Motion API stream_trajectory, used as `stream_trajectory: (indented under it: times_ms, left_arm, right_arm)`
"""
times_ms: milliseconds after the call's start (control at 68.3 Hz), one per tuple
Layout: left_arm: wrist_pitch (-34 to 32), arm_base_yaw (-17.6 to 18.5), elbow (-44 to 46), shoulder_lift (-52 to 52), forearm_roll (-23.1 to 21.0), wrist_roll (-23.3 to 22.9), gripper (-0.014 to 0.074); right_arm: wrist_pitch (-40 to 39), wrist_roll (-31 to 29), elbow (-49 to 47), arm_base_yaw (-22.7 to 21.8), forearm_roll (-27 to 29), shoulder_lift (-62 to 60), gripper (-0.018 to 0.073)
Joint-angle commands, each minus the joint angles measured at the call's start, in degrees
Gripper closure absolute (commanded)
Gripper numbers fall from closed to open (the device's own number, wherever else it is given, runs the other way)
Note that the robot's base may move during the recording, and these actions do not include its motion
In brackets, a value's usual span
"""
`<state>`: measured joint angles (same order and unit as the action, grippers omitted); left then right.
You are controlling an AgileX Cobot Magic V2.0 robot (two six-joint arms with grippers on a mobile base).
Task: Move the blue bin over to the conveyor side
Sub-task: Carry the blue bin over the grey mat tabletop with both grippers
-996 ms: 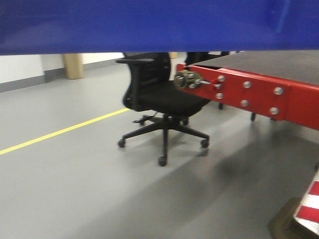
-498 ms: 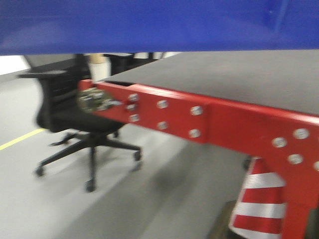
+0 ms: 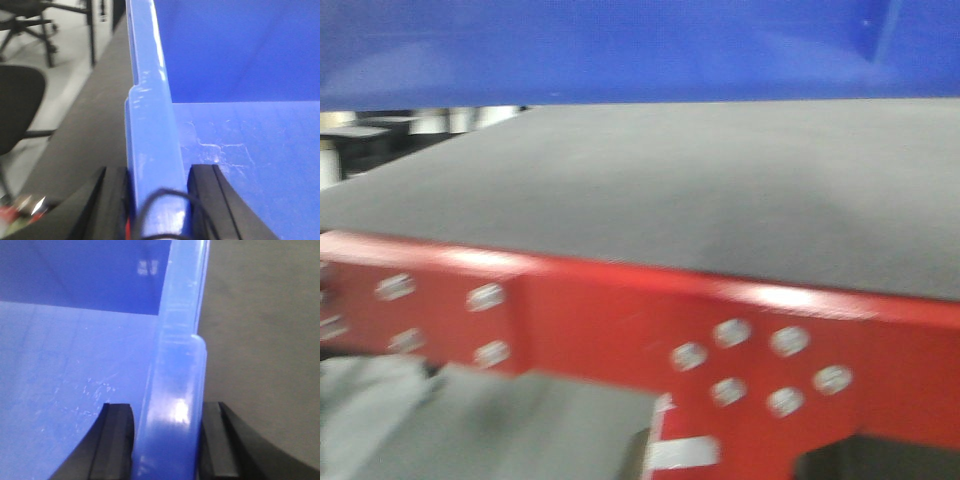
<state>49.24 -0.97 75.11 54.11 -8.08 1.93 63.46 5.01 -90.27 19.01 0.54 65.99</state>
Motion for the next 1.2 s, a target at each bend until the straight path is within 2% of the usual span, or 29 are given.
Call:
stream_trajectory:
  times_ms: [0,1186]
  left_arm:
    - [-6.79,0.24,0.99,-0.84,-1.86,1.03,0.0596]
    - [-6.79,0.24,0.99,-0.84,-1.86,1.03,0.0596]
  right_arm:
    - [-6.49,-1.26,-0.88,0.08,-0.54,-1.08,0.0638]
    - [-6.49,-1.26,-0.88,0.08,-0.54,-1.08,0.0638]
